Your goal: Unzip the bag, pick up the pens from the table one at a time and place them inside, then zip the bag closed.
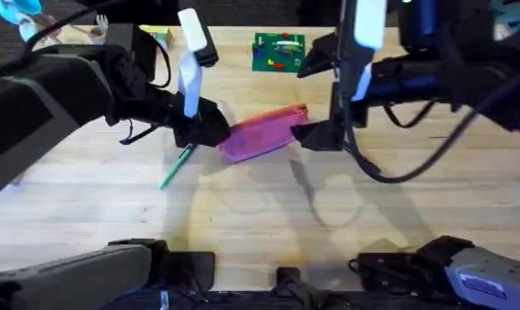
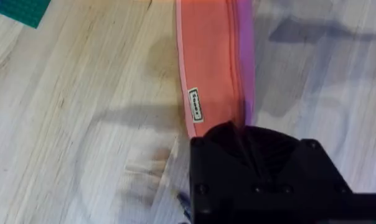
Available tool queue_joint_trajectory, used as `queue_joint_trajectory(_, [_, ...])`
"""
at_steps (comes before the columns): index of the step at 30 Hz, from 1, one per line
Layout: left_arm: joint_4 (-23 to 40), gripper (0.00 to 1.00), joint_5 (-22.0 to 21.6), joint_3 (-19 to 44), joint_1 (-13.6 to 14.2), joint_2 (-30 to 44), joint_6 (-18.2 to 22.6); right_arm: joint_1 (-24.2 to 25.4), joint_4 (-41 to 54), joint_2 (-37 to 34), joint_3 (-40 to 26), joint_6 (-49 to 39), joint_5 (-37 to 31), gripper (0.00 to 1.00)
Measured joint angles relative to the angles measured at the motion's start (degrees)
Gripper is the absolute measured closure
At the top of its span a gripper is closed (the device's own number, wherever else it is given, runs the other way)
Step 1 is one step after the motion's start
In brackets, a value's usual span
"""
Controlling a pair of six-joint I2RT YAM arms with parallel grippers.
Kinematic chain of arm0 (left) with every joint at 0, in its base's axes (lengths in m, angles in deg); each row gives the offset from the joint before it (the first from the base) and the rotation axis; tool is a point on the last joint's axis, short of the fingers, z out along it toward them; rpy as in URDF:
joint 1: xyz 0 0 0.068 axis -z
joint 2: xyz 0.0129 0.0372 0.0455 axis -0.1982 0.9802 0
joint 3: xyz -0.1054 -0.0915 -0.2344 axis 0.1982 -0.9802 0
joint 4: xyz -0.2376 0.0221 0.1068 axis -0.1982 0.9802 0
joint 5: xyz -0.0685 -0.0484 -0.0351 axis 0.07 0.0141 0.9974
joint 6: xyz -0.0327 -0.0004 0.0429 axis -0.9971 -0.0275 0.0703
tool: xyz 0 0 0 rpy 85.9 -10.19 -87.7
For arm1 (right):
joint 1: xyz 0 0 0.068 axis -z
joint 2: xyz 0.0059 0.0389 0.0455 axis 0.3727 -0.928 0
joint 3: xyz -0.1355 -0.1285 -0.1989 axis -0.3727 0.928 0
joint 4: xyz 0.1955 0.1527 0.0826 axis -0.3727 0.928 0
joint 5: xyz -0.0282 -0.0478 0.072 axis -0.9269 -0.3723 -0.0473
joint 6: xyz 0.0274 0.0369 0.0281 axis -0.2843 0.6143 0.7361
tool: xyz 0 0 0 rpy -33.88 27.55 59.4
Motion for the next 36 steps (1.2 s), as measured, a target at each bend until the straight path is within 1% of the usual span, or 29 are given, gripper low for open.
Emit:
queue_joint_trajectory(4, [0.0, 0.958, 0.0, 0.0, 0.0, 0.0, 0.0, 0.0, 3.7, 3.3, 0.0, 1.4, -2.2, 0.006])
queue_joint_trajectory(5, [0.0, 0.958, 0.0, 0.0, 0.0, 0.0, 0.0, 0.0, 5.9, 4.8, 0.0, 1.9, -3.1, 0.006])
queue_joint_trajectory(10, [0.0, 0.958, 0.0, 0.0, 0.0, 0.0, 0.0, 0.0, 7.1, 6.3, 0.0, 3.1, -3.9, 0.005])
queue_joint_trajectory(16, [0.0, 0.958, 0.0, 0.0, 0.0, 0.0, 0.0, 0.0, 7.2, 6.9, 0.0, 9.4, -4.2, 0.005])
queue_joint_trajectory(21, [0.0, 0.958, 0.0, 0.0, 0.0, 0.0, 0.0, 0.0, 7.2, 7.1, 0.0, 20.3, -4.6, 0.005])
queue_joint_trajectory(26, [0.0, 0.958, 0.0, 0.0, 0.0, 0.0, 0.0, 0.0, 7.3, 7.3, 0.0, 36.6, -7.7, 0.005])
queue_joint_trajectory(30, [0.0, 0.958, 0.0, 0.0, 0.0, 0.0, 0.0, 0.0, 8.0, 7.3, 0.0, 47.9, -9.1, 0.003])
queue_joint_trajectory(32, [0.0, 0.958, 0.0, 0.0, 0.0, 0.0, 0.0, 0.0, 9.1, 7.3, 0.0, 51.6, -9.4, 0.003])
queue_joint_trajectory(36, [0.0, 0.958, 0.0, 0.0, 0.0, 0.0, 0.0, 0.0, 10.8, 7.3, 0.0, 55.5, -9.5, 0.004])
